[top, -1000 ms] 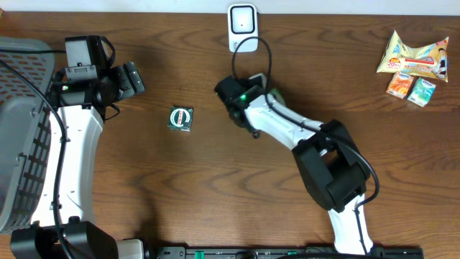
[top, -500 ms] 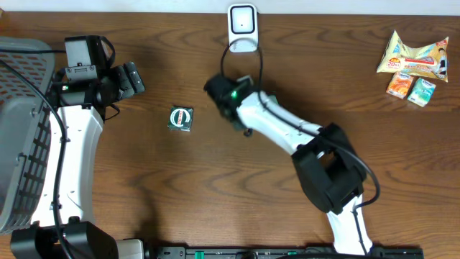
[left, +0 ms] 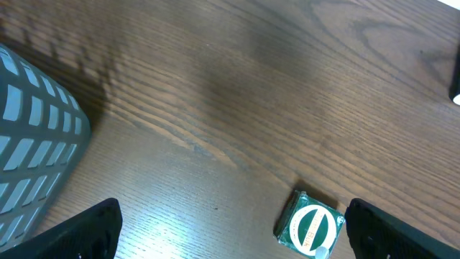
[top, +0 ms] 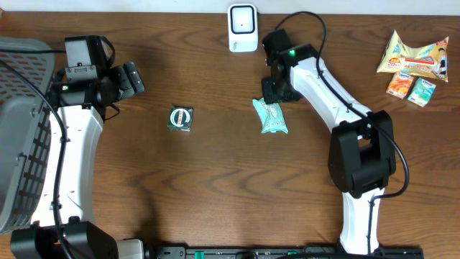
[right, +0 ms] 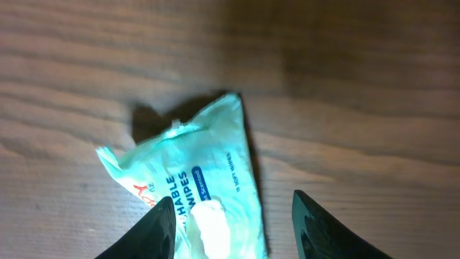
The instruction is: Scan the item barcode
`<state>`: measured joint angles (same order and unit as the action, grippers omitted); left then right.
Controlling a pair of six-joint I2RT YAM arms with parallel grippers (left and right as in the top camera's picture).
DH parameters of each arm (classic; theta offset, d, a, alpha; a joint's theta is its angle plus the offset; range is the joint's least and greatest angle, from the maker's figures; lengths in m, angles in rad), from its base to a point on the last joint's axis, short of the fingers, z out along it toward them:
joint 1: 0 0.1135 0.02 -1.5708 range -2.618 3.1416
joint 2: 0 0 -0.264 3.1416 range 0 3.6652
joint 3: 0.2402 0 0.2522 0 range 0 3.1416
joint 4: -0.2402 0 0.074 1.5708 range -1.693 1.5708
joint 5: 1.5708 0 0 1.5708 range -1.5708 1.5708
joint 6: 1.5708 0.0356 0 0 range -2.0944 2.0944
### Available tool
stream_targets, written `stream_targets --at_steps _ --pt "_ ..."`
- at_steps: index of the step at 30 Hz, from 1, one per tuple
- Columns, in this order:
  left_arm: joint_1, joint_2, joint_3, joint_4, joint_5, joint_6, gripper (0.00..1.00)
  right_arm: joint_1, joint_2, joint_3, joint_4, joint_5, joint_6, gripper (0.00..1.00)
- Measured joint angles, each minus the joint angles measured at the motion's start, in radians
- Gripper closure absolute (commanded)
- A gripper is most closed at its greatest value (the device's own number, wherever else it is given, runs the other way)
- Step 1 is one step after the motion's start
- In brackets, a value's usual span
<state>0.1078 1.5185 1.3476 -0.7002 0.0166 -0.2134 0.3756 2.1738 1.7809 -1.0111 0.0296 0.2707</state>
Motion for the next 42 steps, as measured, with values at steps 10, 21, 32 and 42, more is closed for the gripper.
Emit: stream_targets --at_steps 10,21,32,42 --pt "0.000 0.000 0.000 0.000 0.000 0.000 0.02 0.015 0.000 -0.156 0.078 -0.093 -0.026 0.91" --pt "0.000 0.000 0.000 0.000 0.000 0.000 0.02 0.021 -0.002 -0.126 0.076 -0.106 -0.022 0.99" --pt "0.000 0.000 0.000 0.000 0.000 0.000 0.03 0.021 -0.002 0.121 0.274 -0.100 -0.012 0.99" --pt "0.000 0.000 0.000 0.000 0.000 0.000 0.02 0.021 -0.002 0.125 0.657 -0.002 0.032 0.99"
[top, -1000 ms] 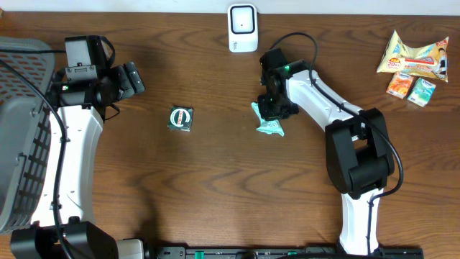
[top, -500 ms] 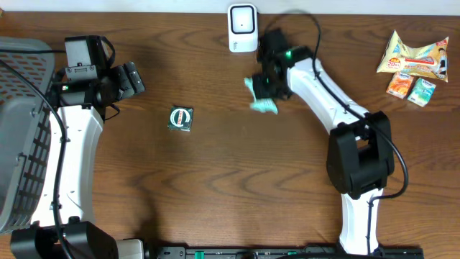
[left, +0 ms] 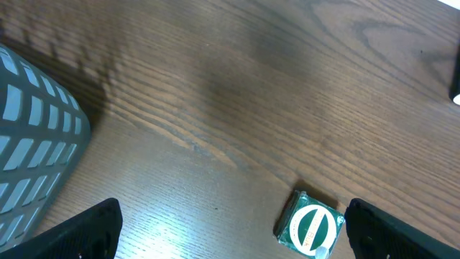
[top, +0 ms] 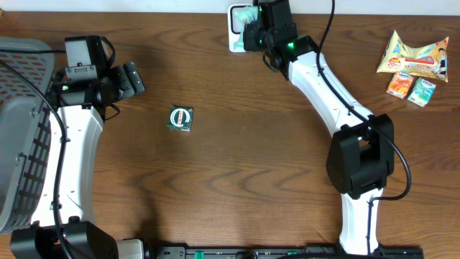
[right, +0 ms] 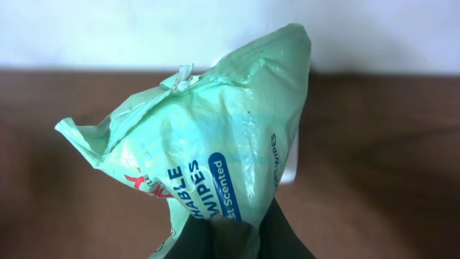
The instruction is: Scan the item barcode
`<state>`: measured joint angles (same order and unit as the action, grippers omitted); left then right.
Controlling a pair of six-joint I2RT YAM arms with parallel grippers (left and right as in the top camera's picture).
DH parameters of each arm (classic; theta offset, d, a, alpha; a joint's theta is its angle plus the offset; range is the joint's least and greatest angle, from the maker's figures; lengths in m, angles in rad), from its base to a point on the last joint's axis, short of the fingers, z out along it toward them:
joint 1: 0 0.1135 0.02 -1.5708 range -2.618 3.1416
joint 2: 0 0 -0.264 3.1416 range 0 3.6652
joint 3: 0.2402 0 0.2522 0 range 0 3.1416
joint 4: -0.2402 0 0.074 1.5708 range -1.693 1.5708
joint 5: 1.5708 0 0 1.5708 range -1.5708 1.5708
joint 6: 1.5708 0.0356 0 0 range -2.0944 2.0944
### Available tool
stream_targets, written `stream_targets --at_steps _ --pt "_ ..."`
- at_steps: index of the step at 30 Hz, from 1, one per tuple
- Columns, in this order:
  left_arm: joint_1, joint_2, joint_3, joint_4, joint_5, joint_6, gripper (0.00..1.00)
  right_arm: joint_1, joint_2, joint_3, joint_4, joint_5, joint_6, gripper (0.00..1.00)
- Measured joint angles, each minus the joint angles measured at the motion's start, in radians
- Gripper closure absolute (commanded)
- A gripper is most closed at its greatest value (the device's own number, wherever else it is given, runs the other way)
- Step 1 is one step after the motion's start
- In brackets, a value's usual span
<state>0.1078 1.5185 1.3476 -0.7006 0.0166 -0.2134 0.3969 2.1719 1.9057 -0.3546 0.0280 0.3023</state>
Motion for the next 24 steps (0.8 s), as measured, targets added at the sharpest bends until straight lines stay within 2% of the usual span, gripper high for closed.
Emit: stream_targets --at_steps 9,17,24 --pt "0.000 0.000 0.000 0.000 0.000 0.000 0.02 0.000 0.008 0.019 0.211 0.084 0.026 0.99" --pt "0.000 0.000 0.000 0.000 0.000 0.000 0.02 0.004 0.132 0.067 0.446 0.099 -0.036 0.99" --pt "0.000 0.000 0.000 0.000 0.000 0.000 0.03 0.008 0.221 0.063 0.443 0.162 -0.079 0.99"
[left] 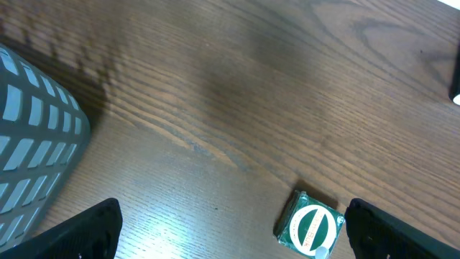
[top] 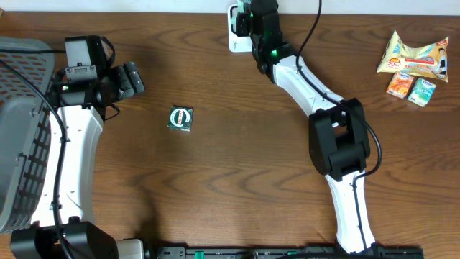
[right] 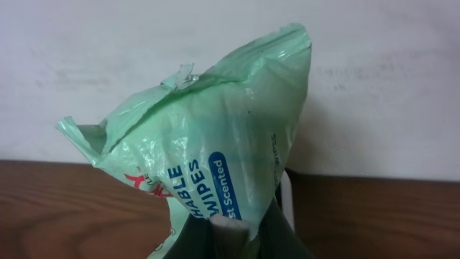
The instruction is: Scan the item barcode
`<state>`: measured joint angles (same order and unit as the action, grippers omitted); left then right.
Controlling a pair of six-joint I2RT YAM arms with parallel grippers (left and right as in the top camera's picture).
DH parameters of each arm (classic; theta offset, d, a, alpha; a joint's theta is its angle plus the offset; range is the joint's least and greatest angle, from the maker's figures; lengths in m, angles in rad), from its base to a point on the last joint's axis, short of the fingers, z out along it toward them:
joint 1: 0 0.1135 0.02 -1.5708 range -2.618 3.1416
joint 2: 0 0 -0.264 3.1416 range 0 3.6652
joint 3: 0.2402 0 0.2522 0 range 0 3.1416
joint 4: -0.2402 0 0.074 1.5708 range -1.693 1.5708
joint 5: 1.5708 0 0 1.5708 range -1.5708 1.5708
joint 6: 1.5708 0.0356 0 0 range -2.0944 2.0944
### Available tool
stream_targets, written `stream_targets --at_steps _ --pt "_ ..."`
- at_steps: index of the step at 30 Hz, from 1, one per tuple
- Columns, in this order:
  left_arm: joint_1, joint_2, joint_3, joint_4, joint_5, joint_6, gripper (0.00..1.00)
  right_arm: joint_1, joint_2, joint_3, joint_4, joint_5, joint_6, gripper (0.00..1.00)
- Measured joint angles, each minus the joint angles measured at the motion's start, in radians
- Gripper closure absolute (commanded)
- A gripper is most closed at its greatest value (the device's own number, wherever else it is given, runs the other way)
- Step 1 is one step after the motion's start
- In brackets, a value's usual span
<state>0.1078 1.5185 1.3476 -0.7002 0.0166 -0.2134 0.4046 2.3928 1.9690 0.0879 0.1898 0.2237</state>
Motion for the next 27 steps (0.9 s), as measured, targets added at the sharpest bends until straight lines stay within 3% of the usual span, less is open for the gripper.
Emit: stream_targets --at_steps 27 --pt "0.000 0.000 0.000 0.000 0.000 0.000 0.02 -0.004 0.034 0.001 -0.042 0.002 -0.010 0.99"
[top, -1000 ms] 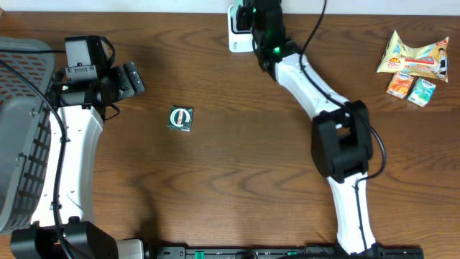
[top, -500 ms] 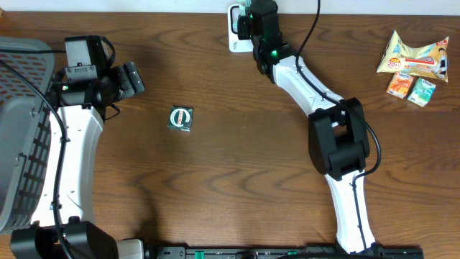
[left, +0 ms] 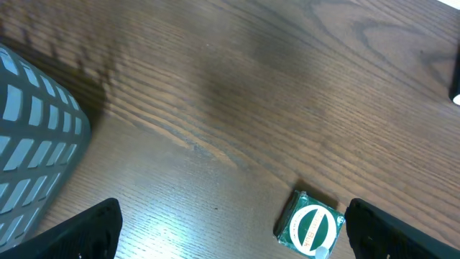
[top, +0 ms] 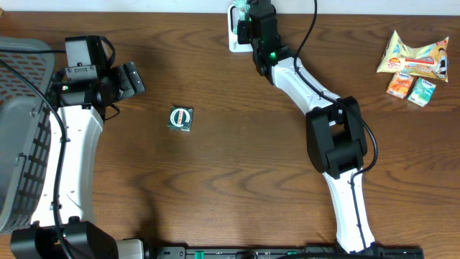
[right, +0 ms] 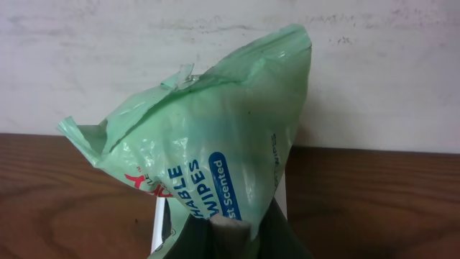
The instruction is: Scan the item barcode
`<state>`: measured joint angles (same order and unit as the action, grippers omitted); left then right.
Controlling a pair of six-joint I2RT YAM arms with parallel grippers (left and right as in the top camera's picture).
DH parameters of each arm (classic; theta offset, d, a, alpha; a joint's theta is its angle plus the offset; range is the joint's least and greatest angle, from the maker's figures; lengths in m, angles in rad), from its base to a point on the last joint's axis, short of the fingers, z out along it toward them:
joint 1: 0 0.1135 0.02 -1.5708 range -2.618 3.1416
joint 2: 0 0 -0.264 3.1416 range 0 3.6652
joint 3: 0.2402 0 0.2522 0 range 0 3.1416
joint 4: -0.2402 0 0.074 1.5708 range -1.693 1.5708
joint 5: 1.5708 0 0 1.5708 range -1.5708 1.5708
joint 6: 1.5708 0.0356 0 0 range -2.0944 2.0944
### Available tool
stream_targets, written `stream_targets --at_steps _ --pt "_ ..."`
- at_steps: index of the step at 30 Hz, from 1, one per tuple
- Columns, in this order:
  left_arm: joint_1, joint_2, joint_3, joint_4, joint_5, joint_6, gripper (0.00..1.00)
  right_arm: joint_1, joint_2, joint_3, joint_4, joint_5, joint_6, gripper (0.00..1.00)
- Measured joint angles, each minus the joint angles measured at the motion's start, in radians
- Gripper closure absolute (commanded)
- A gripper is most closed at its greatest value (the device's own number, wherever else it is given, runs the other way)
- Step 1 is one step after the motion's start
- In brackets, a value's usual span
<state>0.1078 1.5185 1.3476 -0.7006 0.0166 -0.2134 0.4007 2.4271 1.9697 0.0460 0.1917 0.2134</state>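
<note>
My right gripper (right: 231, 241) is shut on a light green pack of wipes (right: 208, 151), held upright. Behind and below the pack stands the white barcode scanner (right: 159, 230), mostly hidden by it. In the overhead view the right gripper (top: 251, 14) sits over the scanner (top: 235, 39) at the table's far edge, the pack showing as a green tip (top: 244, 4). A small green square packet (top: 180, 119) lies on the table left of centre. It also shows in the left wrist view (left: 310, 229), between the open fingers of my left gripper (left: 230, 234), which hangs above the table.
A grey mesh basket (top: 18, 137) fills the left edge of the table, its corner (left: 36, 144) near the left gripper. Snack packs and small juice cartons (top: 415, 66) lie at the far right. A white wall (right: 230, 43) rises behind the scanner.
The right gripper with the wipes pack has tilted down a little at the scanner, so more table and the scanner's white body show below the pack. The left arm is unchanged.
The wipes pack lay on the table with my right gripper open just above it. Then the gripper was shut on the pack and held it up by the scanner at the far edge. It stayed over the scanner since. The left arm never moved.
</note>
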Motion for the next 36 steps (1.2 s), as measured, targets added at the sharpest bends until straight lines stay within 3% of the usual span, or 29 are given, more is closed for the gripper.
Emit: stream_targets --at_steps 18,36 --pt "0.000 0.000 0.000 0.000 0.000 0.000 0.02 -0.017 -0.122 0.001 -0.063 -0.006 -0.039 0.99" --pt "0.000 0.000 0.000 0.000 0.000 0.000 0.03 -0.017 0.000 -0.002 -0.055 -0.062 -0.039 0.99"
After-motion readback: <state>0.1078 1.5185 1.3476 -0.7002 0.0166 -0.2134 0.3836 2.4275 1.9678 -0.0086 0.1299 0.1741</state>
